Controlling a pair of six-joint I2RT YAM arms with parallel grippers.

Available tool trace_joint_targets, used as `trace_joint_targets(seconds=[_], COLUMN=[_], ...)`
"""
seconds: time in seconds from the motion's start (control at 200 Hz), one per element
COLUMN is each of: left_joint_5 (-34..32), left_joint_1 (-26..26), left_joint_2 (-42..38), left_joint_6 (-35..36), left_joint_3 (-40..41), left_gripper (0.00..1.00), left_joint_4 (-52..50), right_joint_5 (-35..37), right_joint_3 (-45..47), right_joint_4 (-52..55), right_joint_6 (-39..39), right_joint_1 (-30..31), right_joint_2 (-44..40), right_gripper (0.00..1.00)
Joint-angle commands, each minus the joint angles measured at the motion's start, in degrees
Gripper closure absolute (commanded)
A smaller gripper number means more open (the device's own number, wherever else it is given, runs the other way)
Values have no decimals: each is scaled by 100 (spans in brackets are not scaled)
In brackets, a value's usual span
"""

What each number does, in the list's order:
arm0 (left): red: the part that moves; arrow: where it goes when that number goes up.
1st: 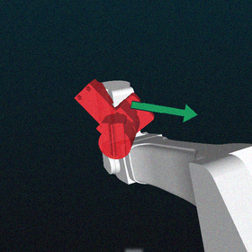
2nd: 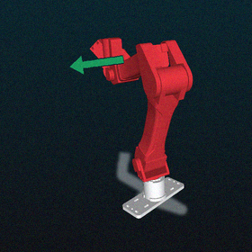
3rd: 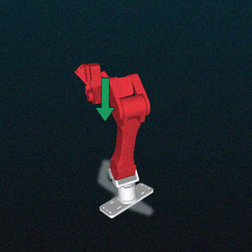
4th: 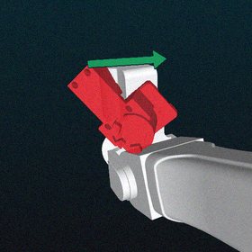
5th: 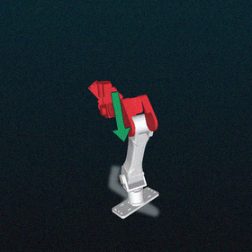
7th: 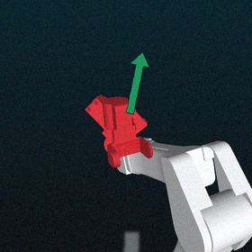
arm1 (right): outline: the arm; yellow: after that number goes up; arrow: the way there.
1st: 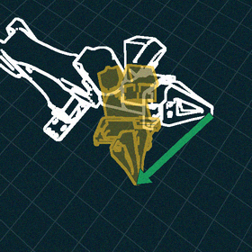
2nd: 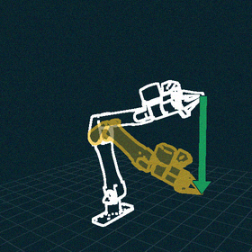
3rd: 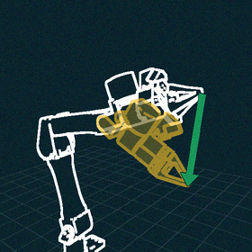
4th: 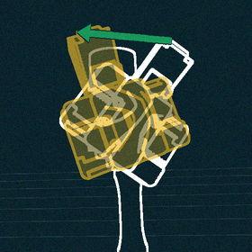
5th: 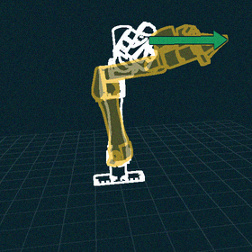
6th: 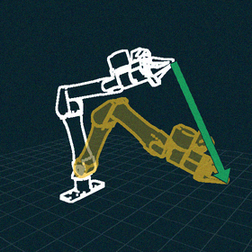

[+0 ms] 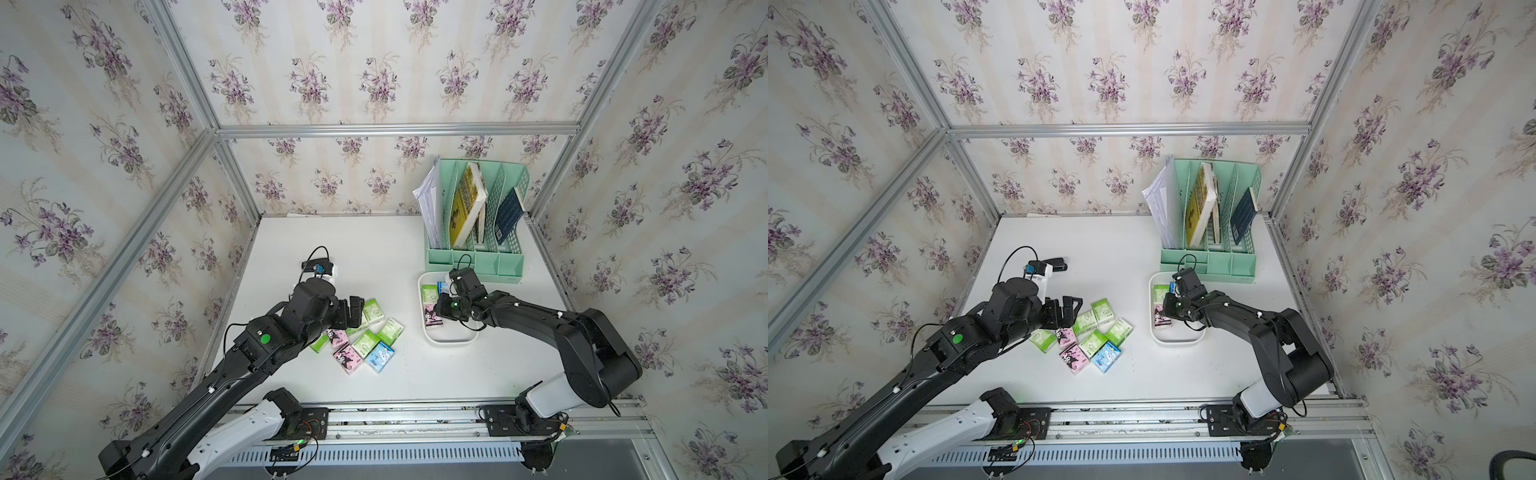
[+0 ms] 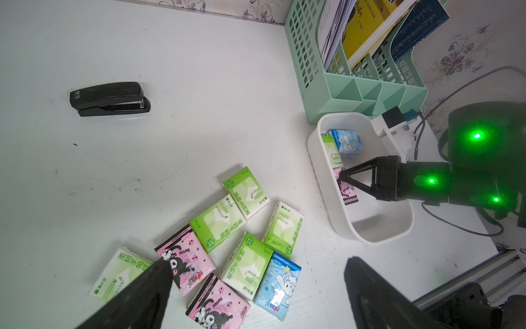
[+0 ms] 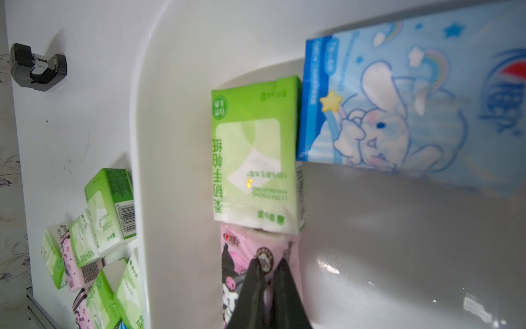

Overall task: Put the pocket tissues into the storage box
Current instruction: Place the pocket tissues in the storage box.

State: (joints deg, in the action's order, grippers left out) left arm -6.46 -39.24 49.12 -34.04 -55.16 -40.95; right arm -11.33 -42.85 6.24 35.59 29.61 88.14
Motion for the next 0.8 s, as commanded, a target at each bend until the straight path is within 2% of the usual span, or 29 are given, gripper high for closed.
trace_joint_targets(seconds=[0.0,0.19,0.545,0.665,0.799], left_joint_5=[-75,-75,-145,-145,-145], left_joint_1=[2,3,4,4,4], left_joint_2=[-6,3,-164,-130,-138], left_joint_6=[67,69,3,18,-5], left_joint_3=[14,57,101,46,43], left_gripper=[1,1,1,1,1], left_joint_4=[12,61,30,-52,-71], right_joint_5=[79,113,-17,-36,21], right_joint_3=[-29,-101,-158,-179,-268], right_joint_4=[-156,-193,-239,-207,-77], right_joint_6=[26,13,-17,-9,-41], right_joint_1=[10,10,37,52,77], right_joint_2=[41,107,209,171,101], right_gripper=[98,97,84,74,58])
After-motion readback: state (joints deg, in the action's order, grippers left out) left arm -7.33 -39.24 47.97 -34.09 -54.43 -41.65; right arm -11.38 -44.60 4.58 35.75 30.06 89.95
